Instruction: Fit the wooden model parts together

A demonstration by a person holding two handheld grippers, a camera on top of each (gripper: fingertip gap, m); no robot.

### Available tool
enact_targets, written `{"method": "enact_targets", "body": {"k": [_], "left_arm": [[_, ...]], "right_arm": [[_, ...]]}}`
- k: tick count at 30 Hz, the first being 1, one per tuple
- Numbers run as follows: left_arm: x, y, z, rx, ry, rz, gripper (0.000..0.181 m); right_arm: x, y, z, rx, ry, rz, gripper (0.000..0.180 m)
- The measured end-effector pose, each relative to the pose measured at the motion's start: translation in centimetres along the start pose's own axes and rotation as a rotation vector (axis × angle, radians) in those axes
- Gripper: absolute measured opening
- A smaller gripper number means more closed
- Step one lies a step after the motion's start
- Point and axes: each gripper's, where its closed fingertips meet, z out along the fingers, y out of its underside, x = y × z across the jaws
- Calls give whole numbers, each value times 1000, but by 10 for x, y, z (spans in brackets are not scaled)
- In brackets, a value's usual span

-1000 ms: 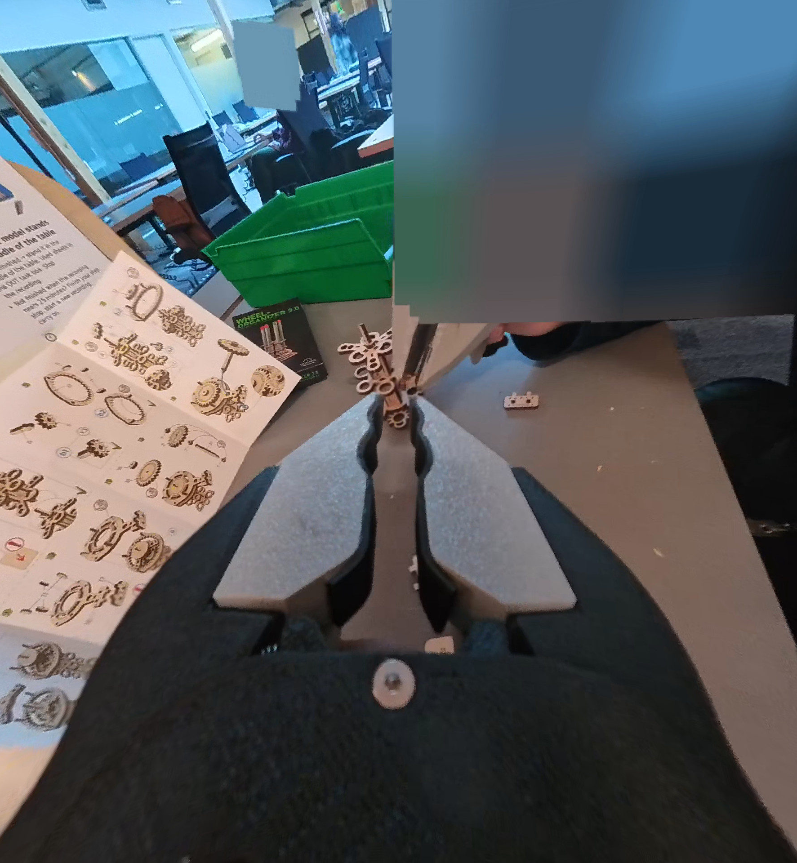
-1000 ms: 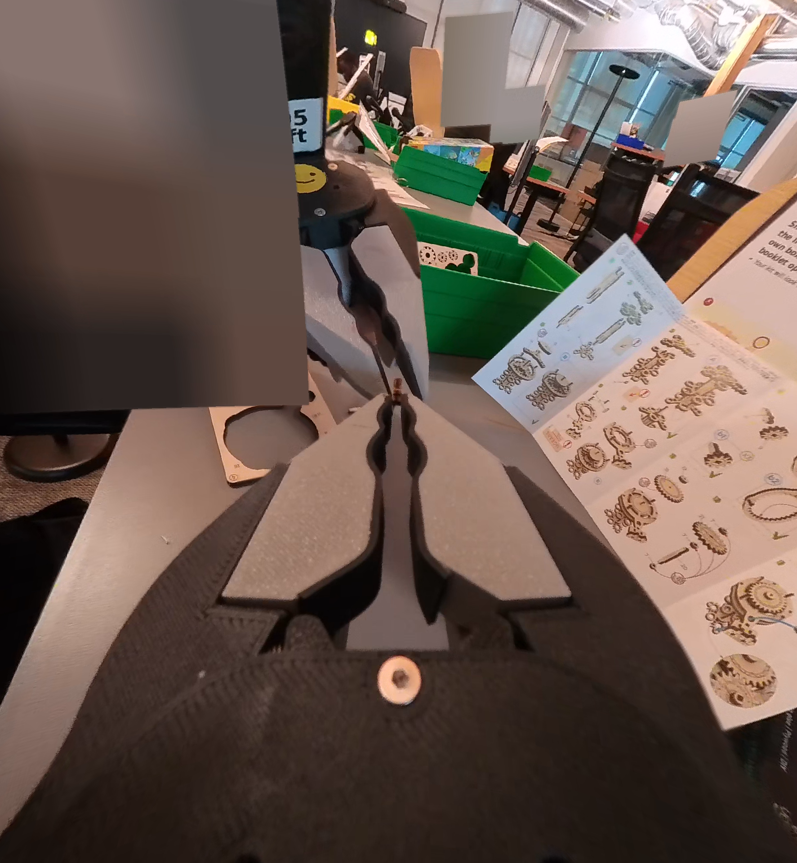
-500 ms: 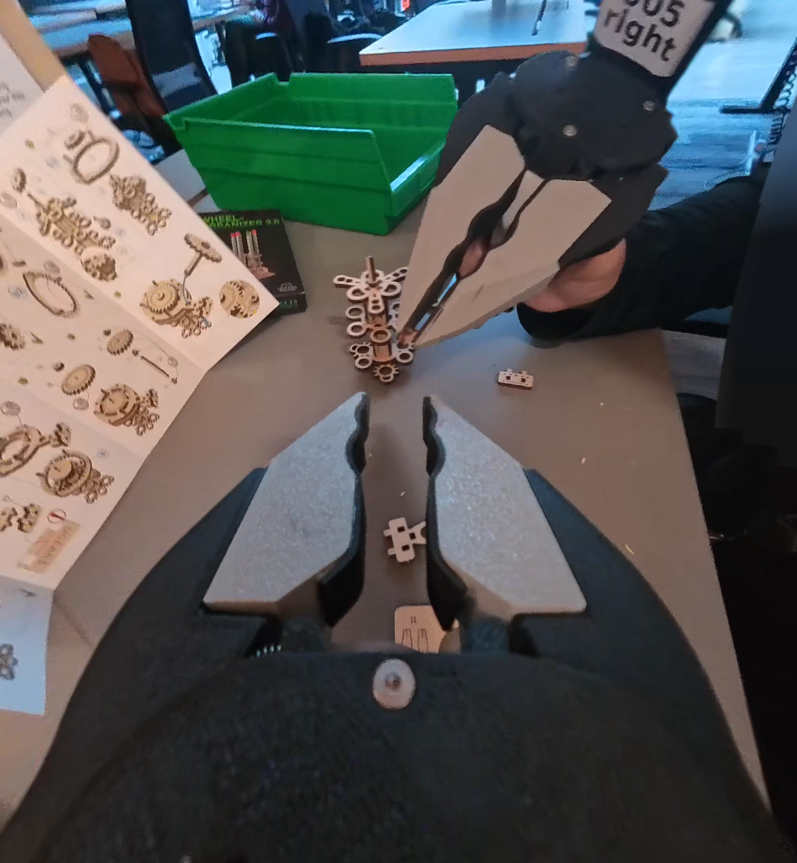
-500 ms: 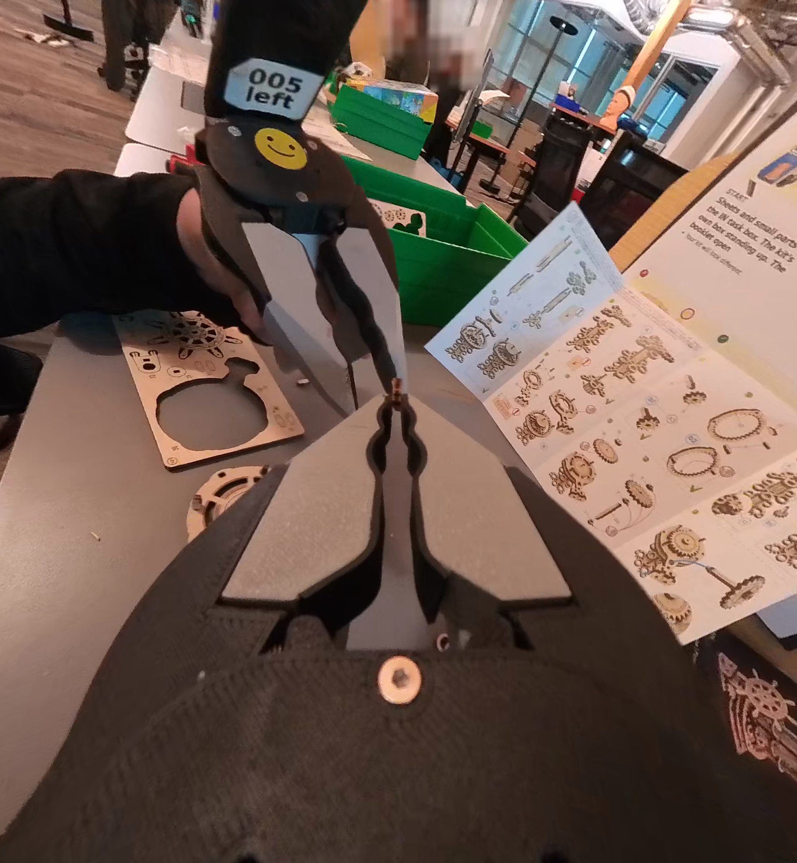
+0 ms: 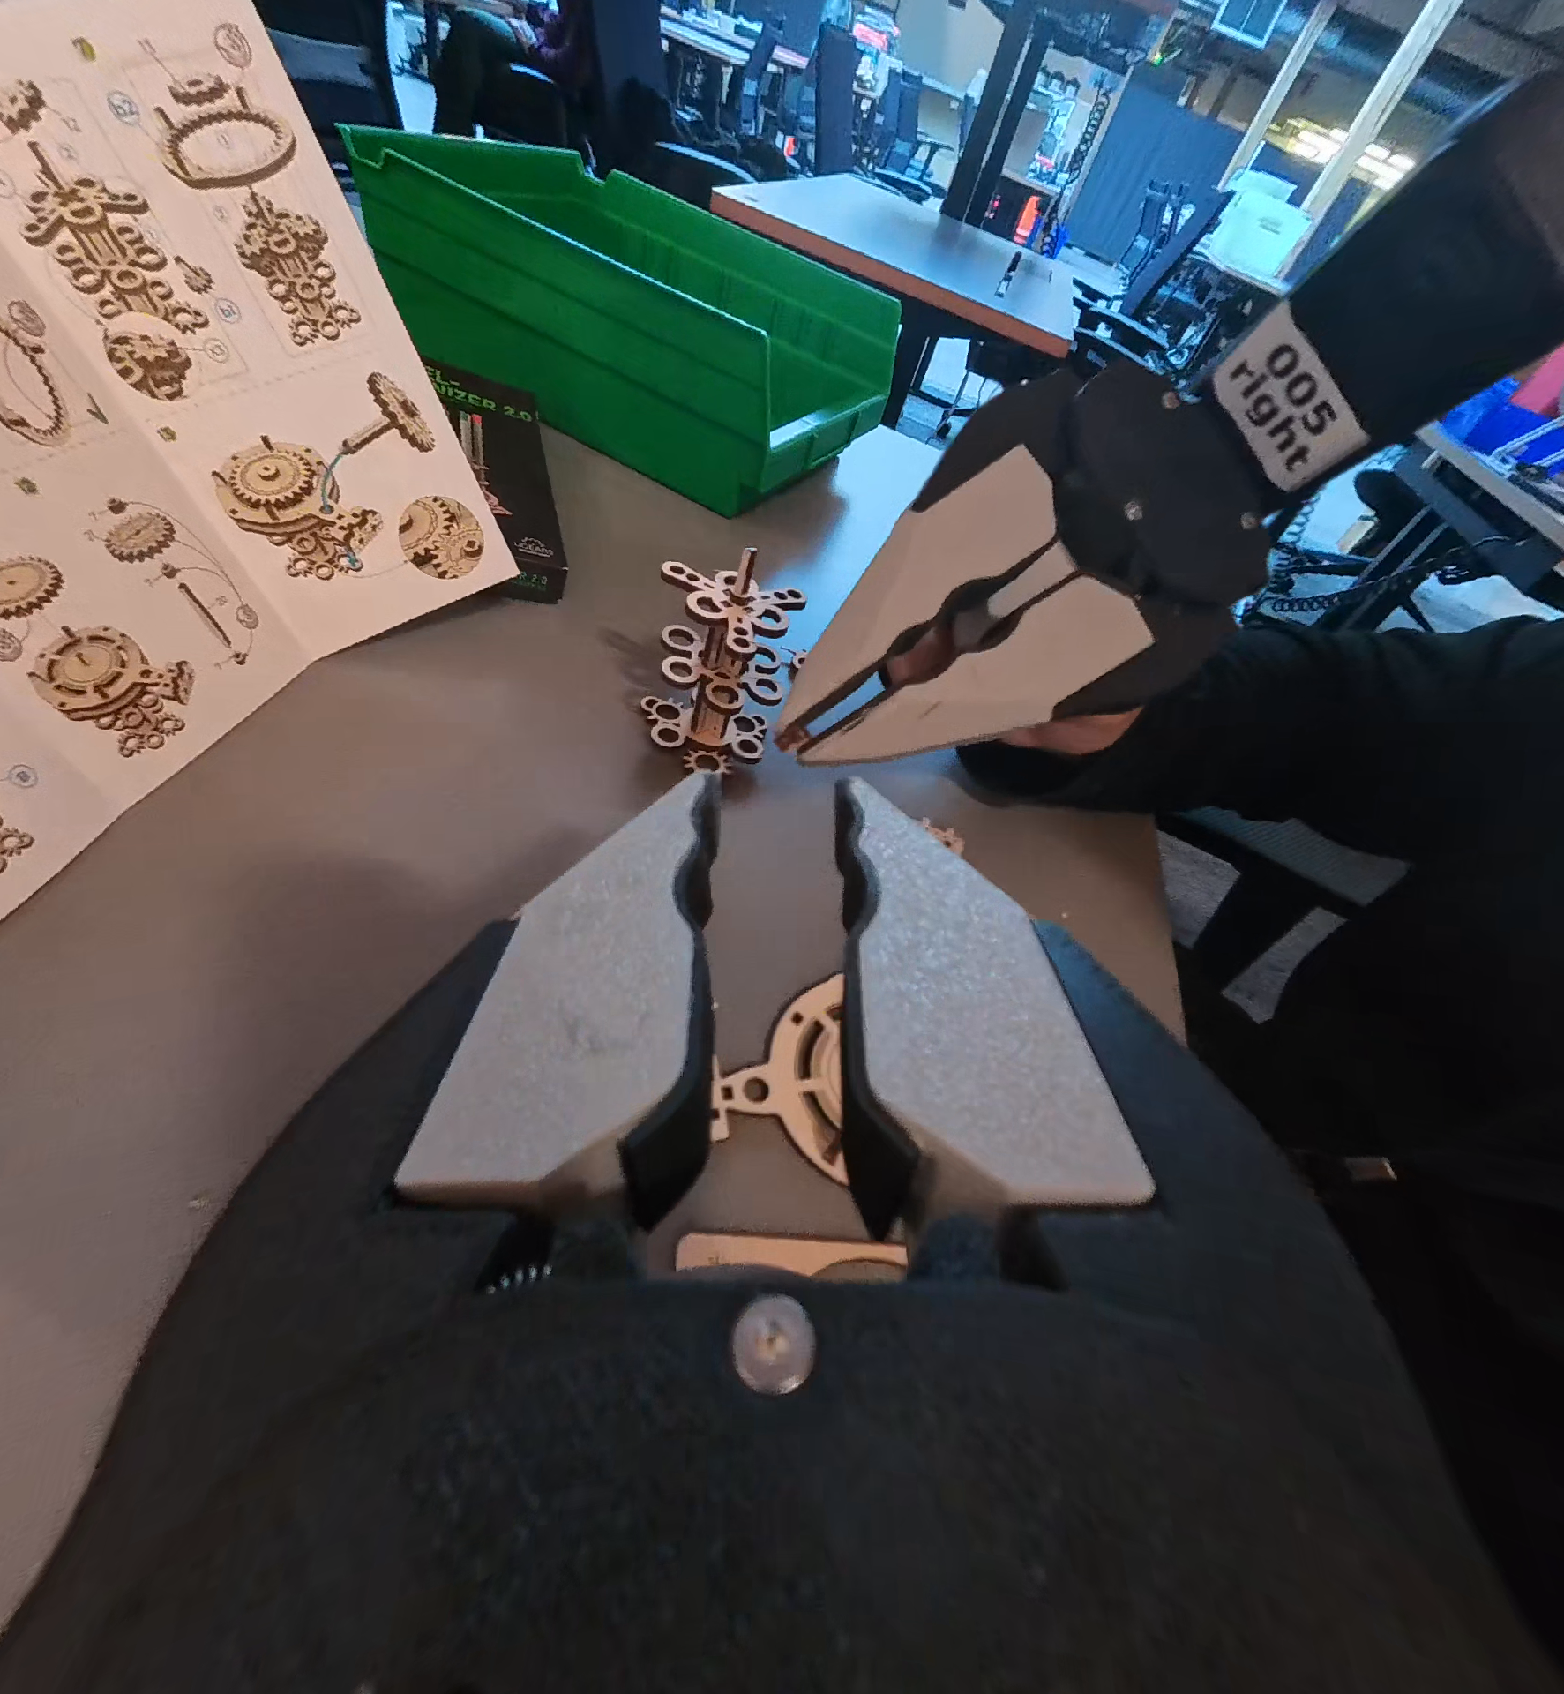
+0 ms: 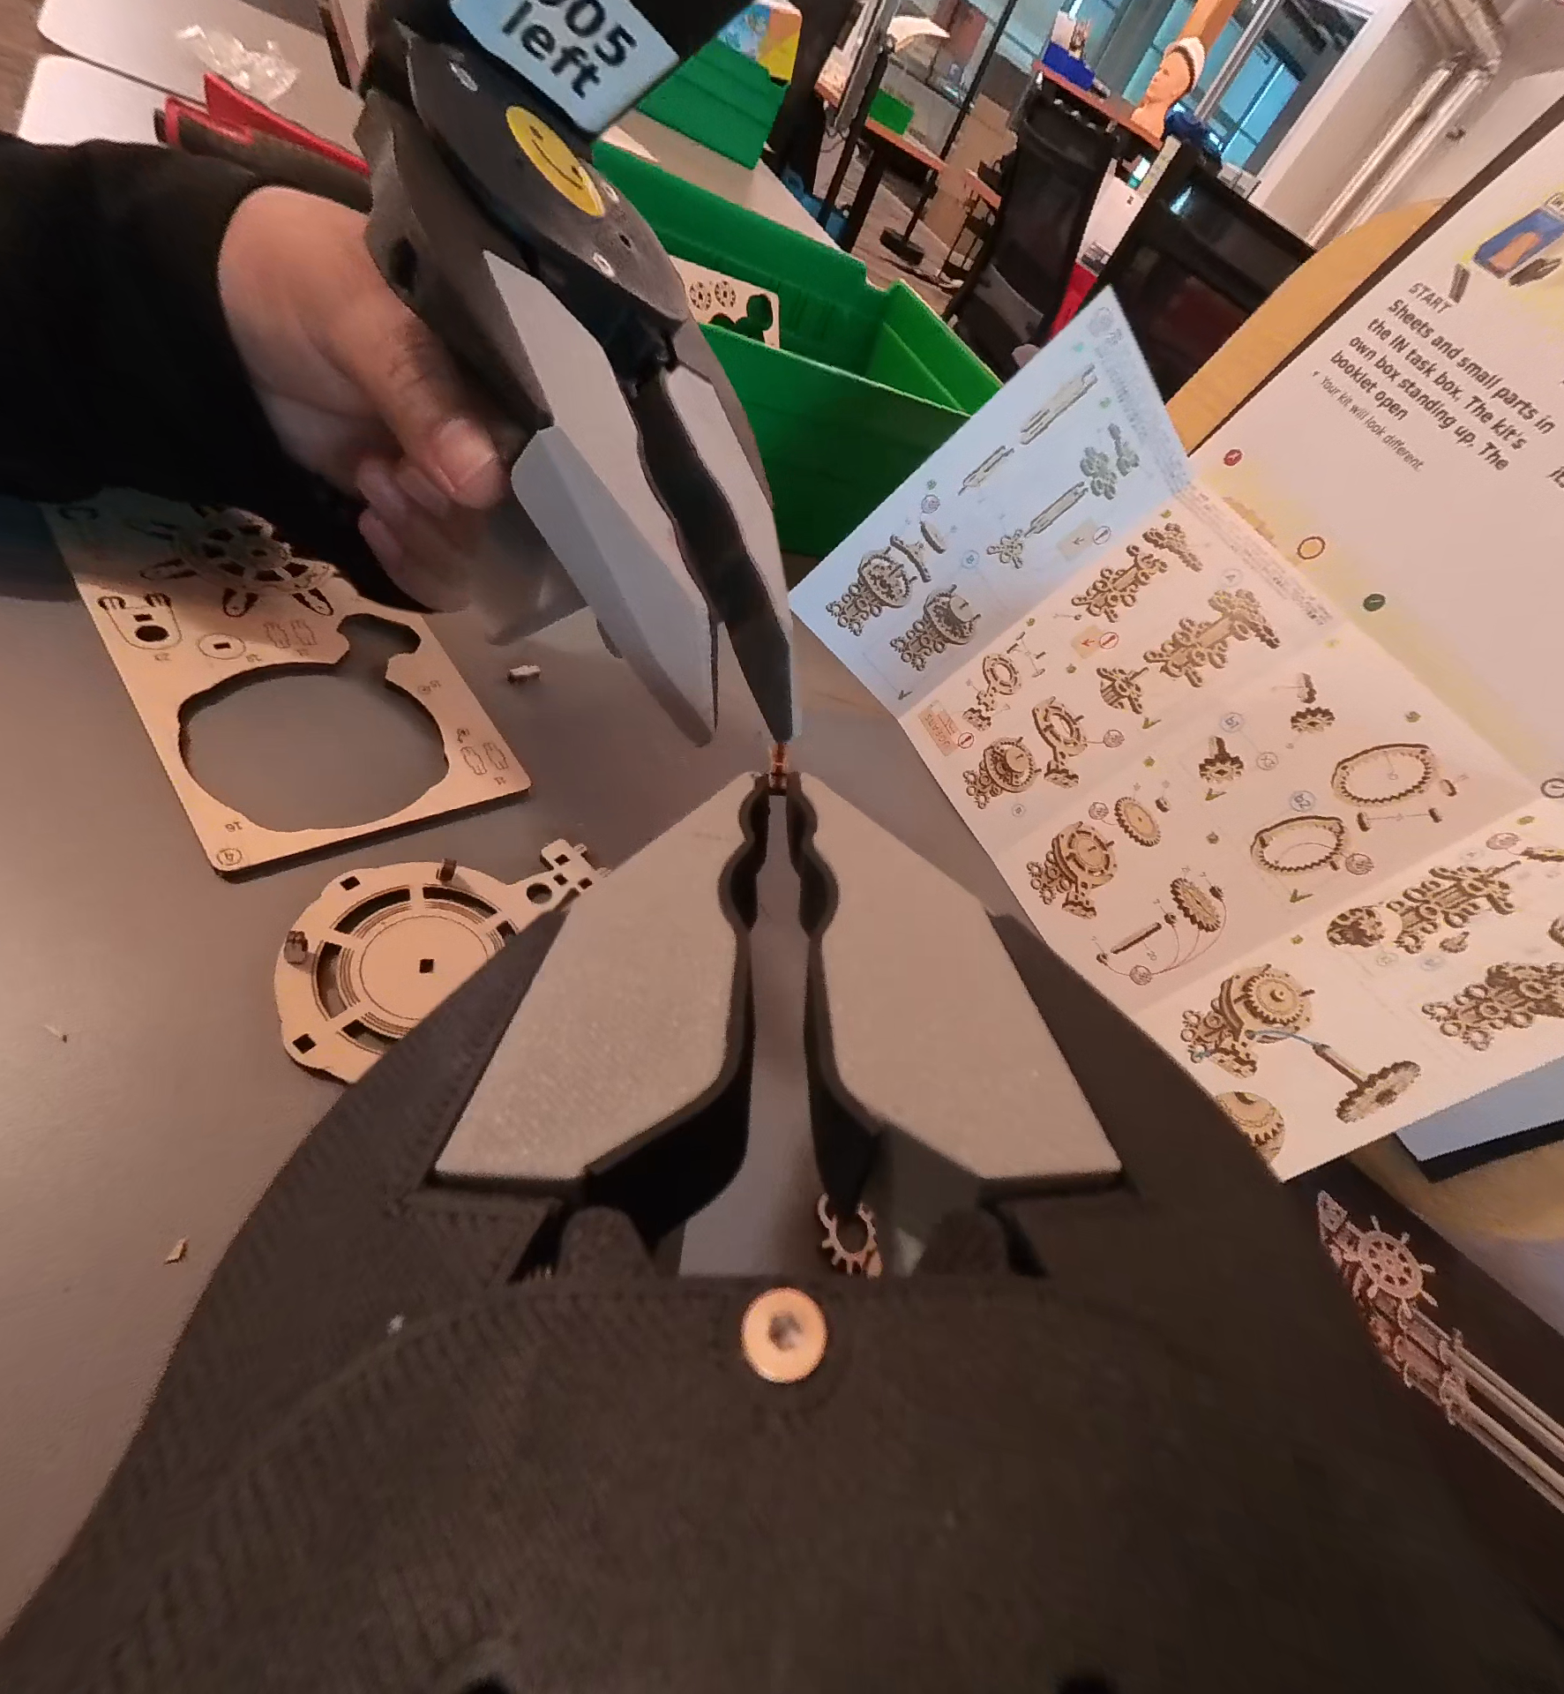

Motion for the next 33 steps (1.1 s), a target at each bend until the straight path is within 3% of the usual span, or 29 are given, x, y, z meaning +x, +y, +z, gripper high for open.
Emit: {"method": "enact_targets", "body": {"k": [7,33], "left_arm": [[6,1,6,8,49,-56,21],[-5,5,10,0,-11,-62,20]], "right_arm": [[3,8,4,-42,34,-10,0],[6,11,8,-64,86,-44,0]]}}
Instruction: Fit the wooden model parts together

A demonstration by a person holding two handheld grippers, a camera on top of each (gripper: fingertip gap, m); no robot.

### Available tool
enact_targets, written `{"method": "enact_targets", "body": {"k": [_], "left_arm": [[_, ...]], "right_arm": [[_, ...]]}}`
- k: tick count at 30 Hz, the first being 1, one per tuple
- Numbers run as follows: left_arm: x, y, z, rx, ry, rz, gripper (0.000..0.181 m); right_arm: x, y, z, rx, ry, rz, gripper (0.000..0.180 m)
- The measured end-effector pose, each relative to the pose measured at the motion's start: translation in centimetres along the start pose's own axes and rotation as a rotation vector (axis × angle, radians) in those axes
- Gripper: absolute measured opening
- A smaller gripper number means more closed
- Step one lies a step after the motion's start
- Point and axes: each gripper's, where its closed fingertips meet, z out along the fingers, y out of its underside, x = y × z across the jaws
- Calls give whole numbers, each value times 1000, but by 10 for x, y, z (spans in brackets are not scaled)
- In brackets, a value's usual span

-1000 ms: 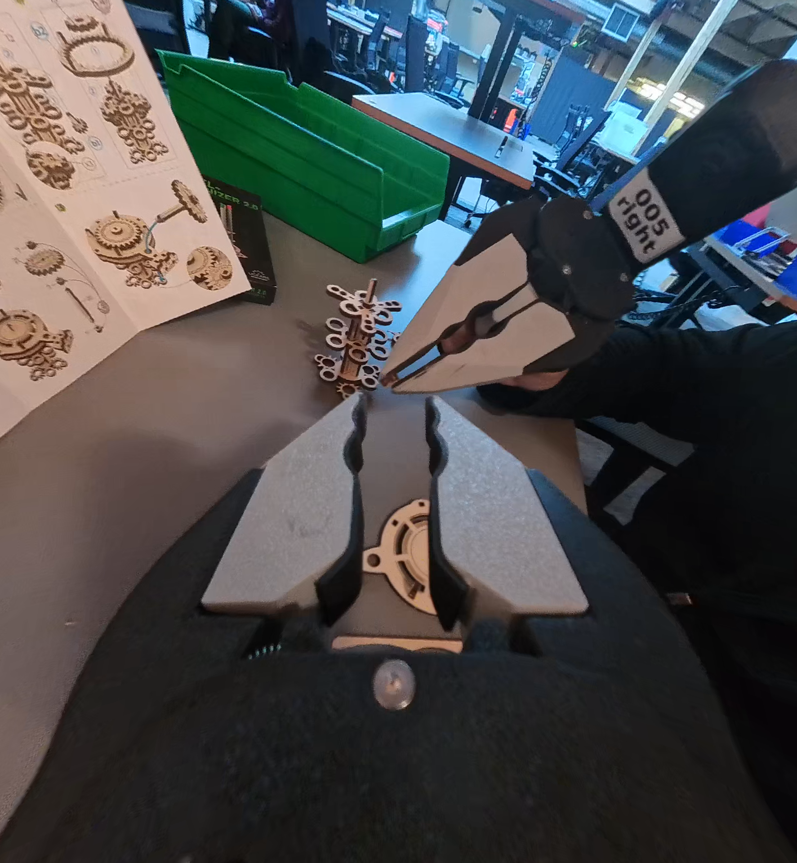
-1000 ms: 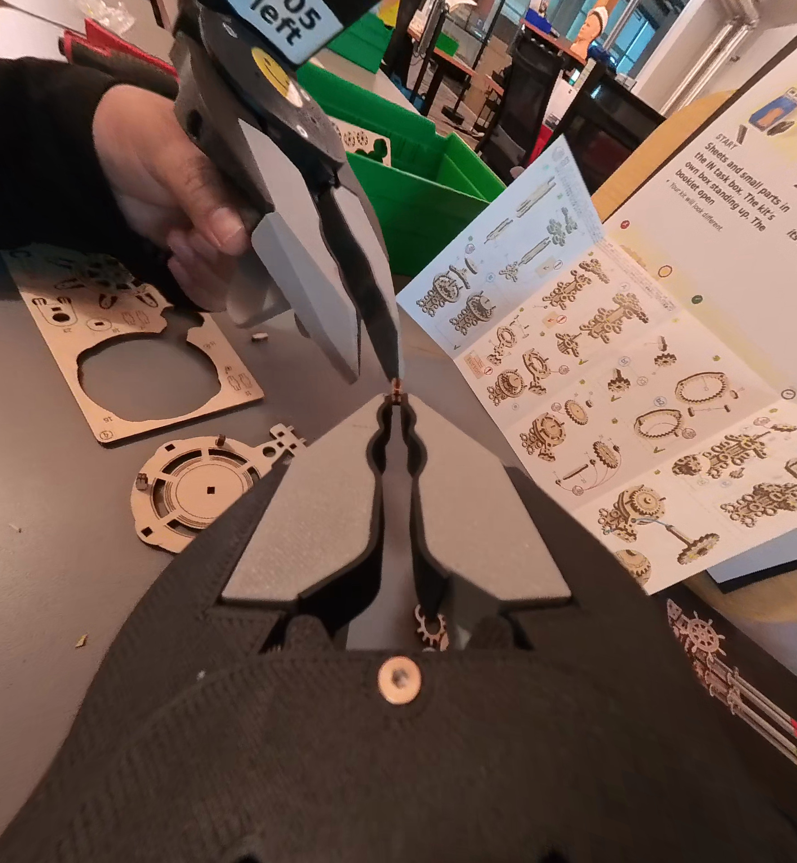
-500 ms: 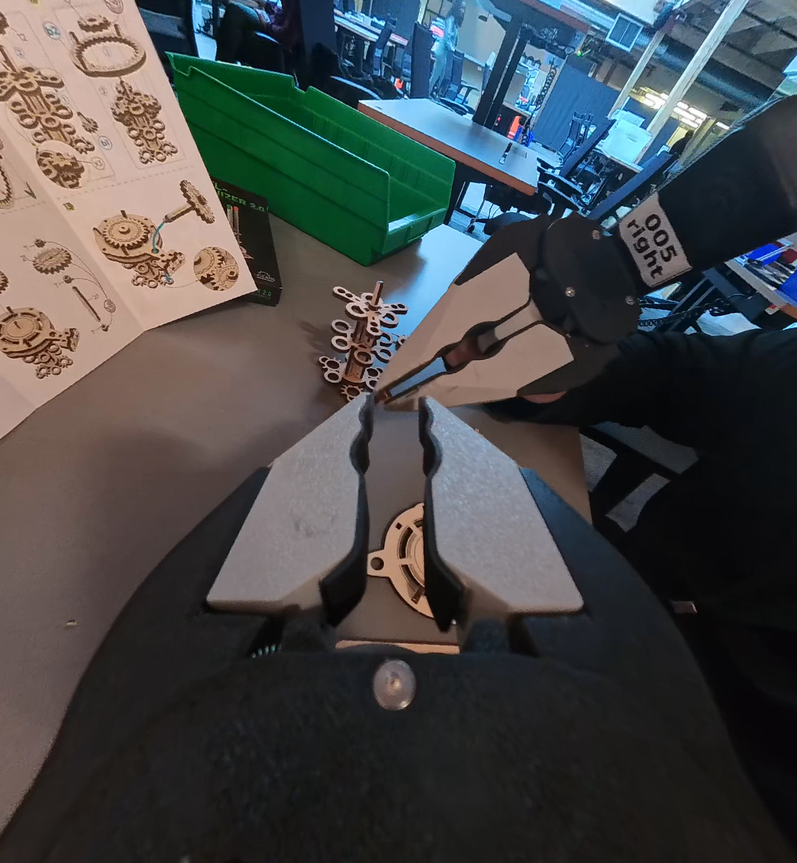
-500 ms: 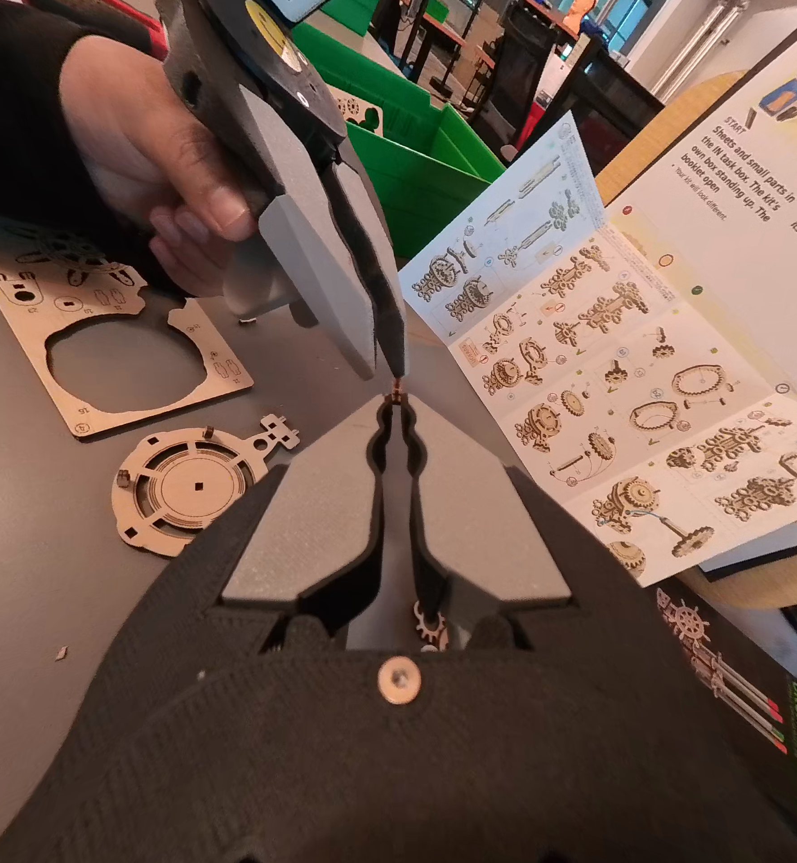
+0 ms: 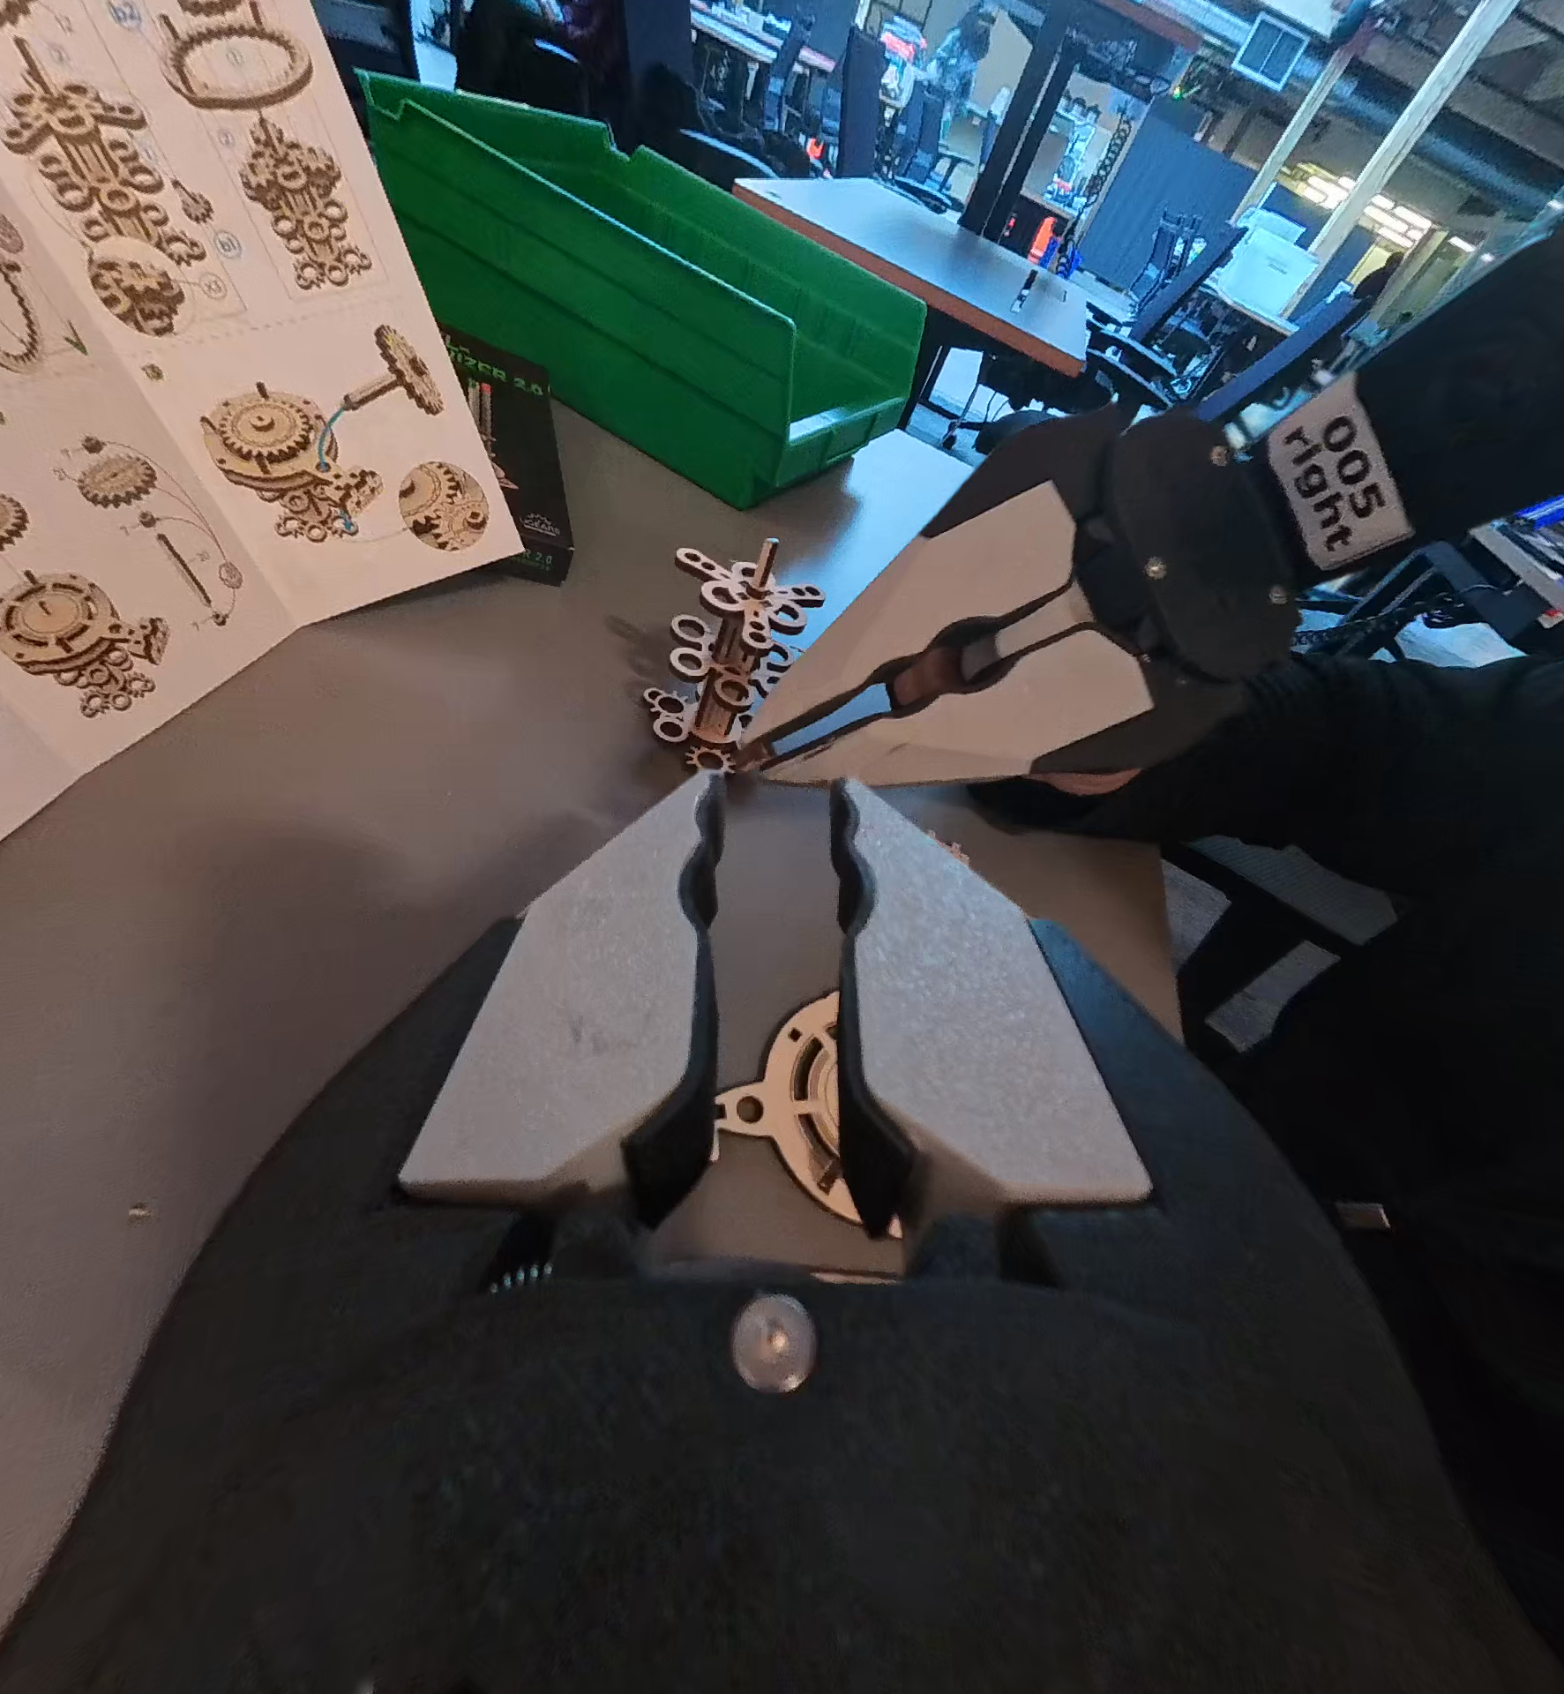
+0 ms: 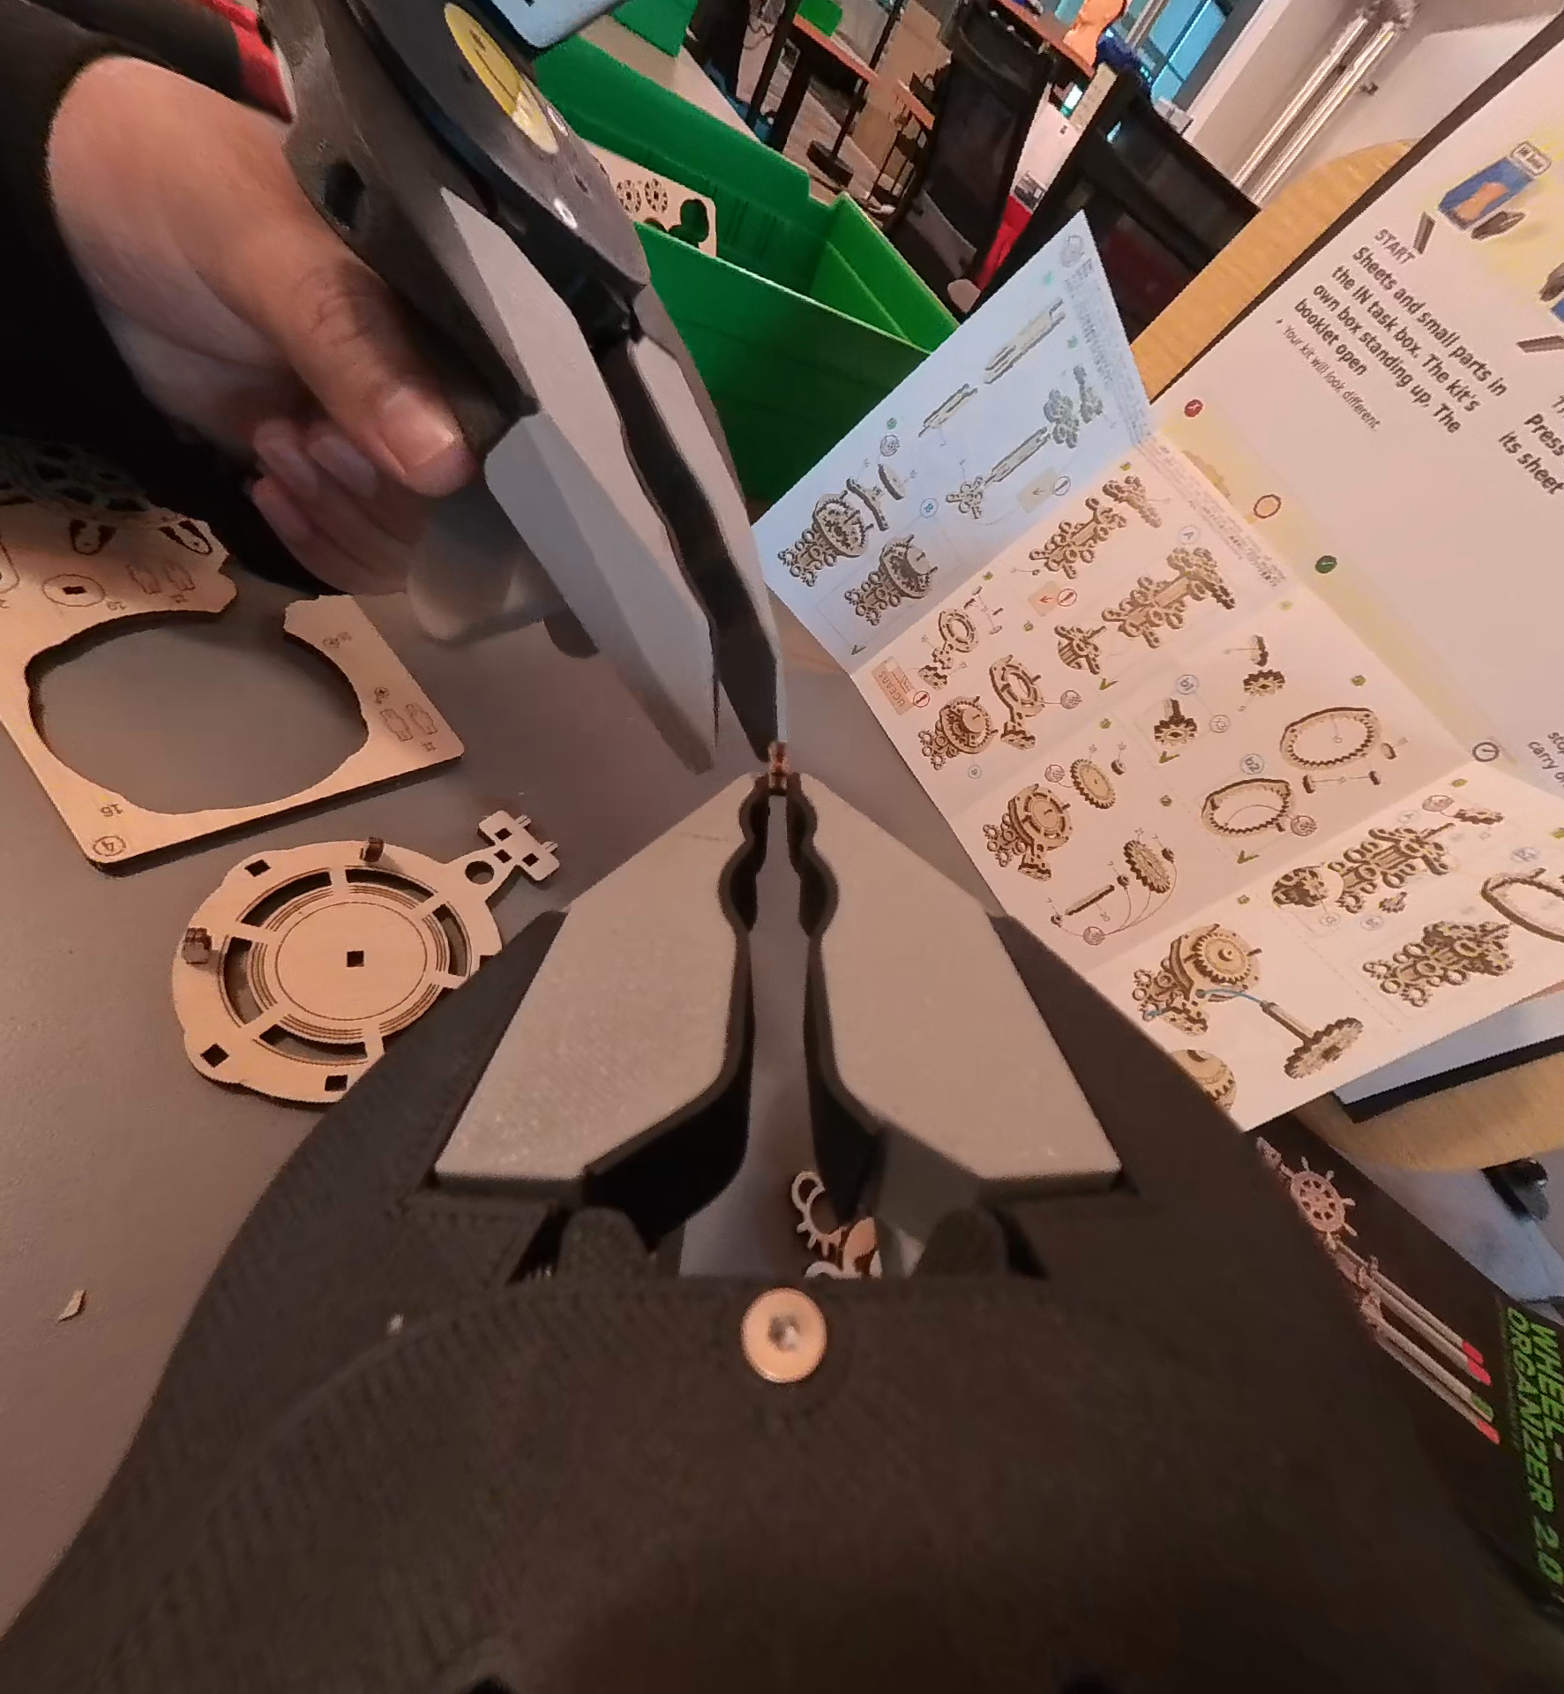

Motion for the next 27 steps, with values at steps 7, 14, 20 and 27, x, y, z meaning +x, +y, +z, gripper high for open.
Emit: {"method": "enact_targets", "body": {"k": [7,14,20,27], "left_arm": [[-6,-6,-3,42,-25,-19,13],[2,-11,-4,80,72,-101,5],[3,-12,-5,86,83,-106,1],[4,-10,-4,79,122,-163,10]], "right_arm": [[-2,-6,-2,28,9,-37,0],[-3,-9,-3,38,35,-91,0],[-3,-11,-4,48,36,-92,0],[-2,-14,-6,60,52,-108,0]]}}
